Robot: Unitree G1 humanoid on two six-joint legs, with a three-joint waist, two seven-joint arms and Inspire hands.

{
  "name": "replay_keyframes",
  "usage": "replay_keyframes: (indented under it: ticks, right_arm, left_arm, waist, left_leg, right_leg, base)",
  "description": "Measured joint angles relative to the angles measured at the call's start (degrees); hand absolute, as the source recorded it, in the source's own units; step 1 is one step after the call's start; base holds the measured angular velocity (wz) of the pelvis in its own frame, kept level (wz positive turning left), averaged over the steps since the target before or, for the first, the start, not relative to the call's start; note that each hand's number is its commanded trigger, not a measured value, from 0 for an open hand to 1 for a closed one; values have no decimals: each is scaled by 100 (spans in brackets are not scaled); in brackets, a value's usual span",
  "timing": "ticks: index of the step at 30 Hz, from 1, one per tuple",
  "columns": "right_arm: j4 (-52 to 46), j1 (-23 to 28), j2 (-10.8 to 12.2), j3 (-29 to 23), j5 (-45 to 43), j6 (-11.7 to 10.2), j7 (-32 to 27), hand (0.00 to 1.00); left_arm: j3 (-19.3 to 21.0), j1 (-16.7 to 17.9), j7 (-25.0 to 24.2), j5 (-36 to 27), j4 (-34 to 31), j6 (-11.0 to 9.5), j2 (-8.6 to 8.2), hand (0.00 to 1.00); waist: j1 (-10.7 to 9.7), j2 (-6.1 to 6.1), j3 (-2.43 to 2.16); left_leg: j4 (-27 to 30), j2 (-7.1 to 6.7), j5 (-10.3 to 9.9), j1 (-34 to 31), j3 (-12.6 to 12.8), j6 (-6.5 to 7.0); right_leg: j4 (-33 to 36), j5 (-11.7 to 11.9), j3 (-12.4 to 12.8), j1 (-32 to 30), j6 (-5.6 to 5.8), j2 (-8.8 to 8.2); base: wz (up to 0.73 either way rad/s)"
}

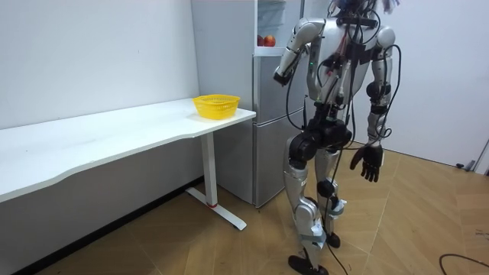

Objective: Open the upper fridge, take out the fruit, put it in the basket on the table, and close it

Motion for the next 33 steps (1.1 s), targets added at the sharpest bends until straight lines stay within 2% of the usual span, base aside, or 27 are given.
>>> replay_keyframes:
  ticks: [2,4,5,11,21,24,26,27,31,33]
  right_arm:
    - [1,-1,0,0,1,-4,-1,0]
    - [6,1,1,0,1,-6,-1,0]
    - [6,-5,0,0,1,-7,-1,0]
    - [-5,-9,-1,-5,3,-56,-8,0]
    - [-87,-13,-25,-2,2,-44,-6,0]
    - [-135,-15,-24,-2,19,-55,-11,0]
    - [-139,-31,-24,48,24,-54,-11,0]
    - [-136,-35,-24,59,-3,-56,-5,0]
    - [-122,-45,-25,54,-15,-75,-2,0]
    - [-122,-56,-19,50,-25,-120,-3,0]
  left_arm:
    - [-39,-24,1,1,52,0,-10,82]
    - [-96,-30,1,1,58,0,-10,56]
    - [-116,-30,1,1,59,0,-10,0]
    - [-114,-134,2,12,59,0,-10,0]
    - [-158,-228,1,10,66,0,21,0]
    - [-157,-229,1,41,66,0,76,0]
    - [-154,-226,2,159,32,0,95,0]
    - [-134,-208,2,155,-2,0,123,0]
    - [152,-193,85,288,-132,-17,188,0]
    - [440,-37,121,405,-314,-22,254,0]
  waist:
    - [-24,32,-1]
    - [-43,56,1]
    - [-53,64,5]
    - [-102,81,3]
    - [-79,108,24]
    - [-29,67,51]
    - [164,13,84]
    - [262,-13,83]
    - [602,-82,39]
    - [818,-121,14]
  left_leg:
    - [0,0,0,-3,2,0]
    - [0,0,0,-5,3,0]
    - [-1,0,0,-9,5,0]
    - [-2,0,0,-18,17,0]
    - [-17,-2,0,10,53,0]
    - [-18,-4,0,17,49,0]
    - [-21,-8,0,-4,41,0]
    - [-20,-9,0,-25,41,0]
    - [-20,-4,1,-91,-61,-2]
    - [-20,2,2,-120,-186,-3]
  right_leg:
    - [-7,0,1,-3,0,0]
    - [-8,0,1,-6,0,0]
    - [-6,0,2,-9,0,0]
    - [-3,0,3,-20,0,0]
    - [50,3,52,-5,1,13]
    - [91,3,52,-11,1,13]
    - [108,2,48,-35,2,12]
    - [111,1,41,-62,2,12]
    - [136,8,-79,-94,-4,-7]
    - [138,10,-180,-75,-7,-22]
  base:
    - [0]
    - [0]
    - [0]
    - [0]
    - [-2]
    - [0]
    - [0]
    - [0]
    - [14]
    - [24]
